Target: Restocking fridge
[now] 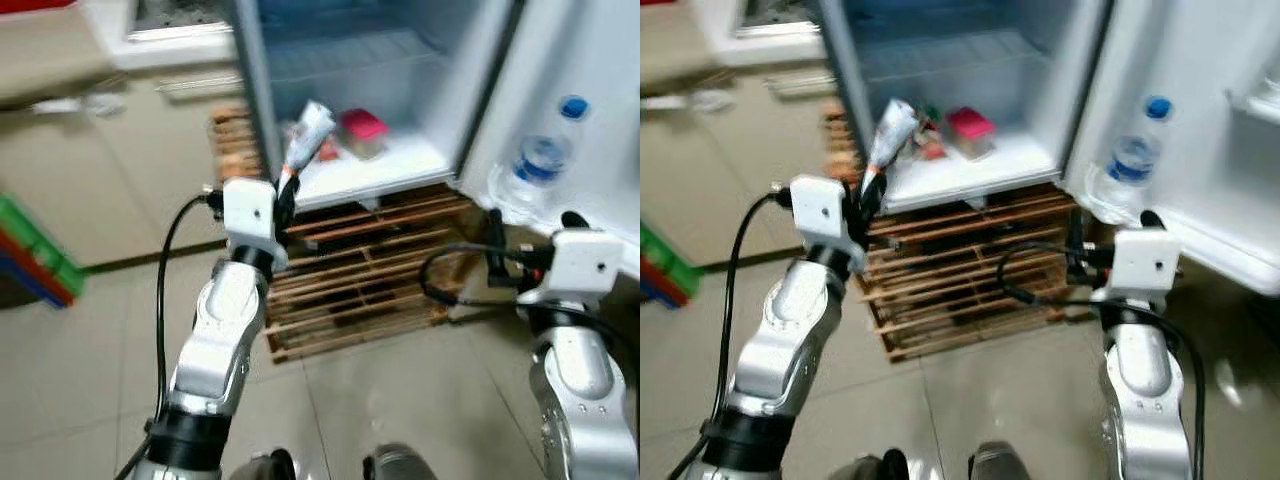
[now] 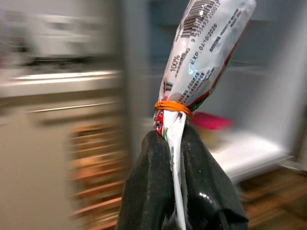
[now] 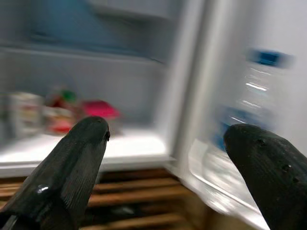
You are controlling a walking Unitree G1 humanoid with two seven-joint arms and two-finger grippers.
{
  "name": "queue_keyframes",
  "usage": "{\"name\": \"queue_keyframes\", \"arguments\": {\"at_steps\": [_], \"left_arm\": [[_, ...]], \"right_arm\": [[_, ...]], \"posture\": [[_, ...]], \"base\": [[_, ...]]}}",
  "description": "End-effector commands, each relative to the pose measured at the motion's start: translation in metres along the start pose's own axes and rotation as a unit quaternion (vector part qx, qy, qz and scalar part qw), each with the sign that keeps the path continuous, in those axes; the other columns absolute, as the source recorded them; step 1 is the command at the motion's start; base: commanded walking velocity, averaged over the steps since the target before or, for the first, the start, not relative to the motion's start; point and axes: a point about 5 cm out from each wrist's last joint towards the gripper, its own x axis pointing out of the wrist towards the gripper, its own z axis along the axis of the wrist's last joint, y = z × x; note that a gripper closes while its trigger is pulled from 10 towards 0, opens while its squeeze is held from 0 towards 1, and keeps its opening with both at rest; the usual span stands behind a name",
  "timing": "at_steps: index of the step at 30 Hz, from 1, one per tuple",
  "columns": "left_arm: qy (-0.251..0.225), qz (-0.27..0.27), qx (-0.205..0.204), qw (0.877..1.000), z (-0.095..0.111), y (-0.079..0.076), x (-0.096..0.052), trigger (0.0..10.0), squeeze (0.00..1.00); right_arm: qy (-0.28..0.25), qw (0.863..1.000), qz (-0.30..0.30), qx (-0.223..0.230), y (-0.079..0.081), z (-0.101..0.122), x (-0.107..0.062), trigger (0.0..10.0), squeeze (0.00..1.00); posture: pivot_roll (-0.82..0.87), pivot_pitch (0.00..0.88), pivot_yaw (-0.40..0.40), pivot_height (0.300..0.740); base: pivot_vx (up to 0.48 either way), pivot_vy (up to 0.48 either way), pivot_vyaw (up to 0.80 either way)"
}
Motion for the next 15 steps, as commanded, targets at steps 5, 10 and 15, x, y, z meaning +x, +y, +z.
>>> {"name": "queue_keyframes", "arguments": {"at_steps": [5,10,15], "left_arm": [[0.032,0.011,-0.020,0.999,-0.008,0.002,0.011,10.0,0.00],[0.030,-0.002,-0.005,1.000,-0.008,0.005,0.023,10.0,0.00],[0.026,-0.036,-0.008,0.999,-0.008,0.003,0.022,10.0,0.00]], "right_arm": [[-0.004,1.000,0.007,0.005,0.006,-0.004,0.004,10.0,0.62],[-0.003,1.000,-0.011,-0.007,0.002,-0.010,-0.002,10.0,0.61],[-0.007,1.000,-0.026,-0.017,-0.001,-0.010,-0.003,10.0,0.61]], "posture": [[-0.20,0.000,0.048,0.740],[-0.23,0.000,0.070,0.740],[-0.23,0.000,0.086,0.740]], "base": [[0.295,-0.375,0.58],[0.061,-0.073,0.00],[0.000,0.000,0.00]]}}
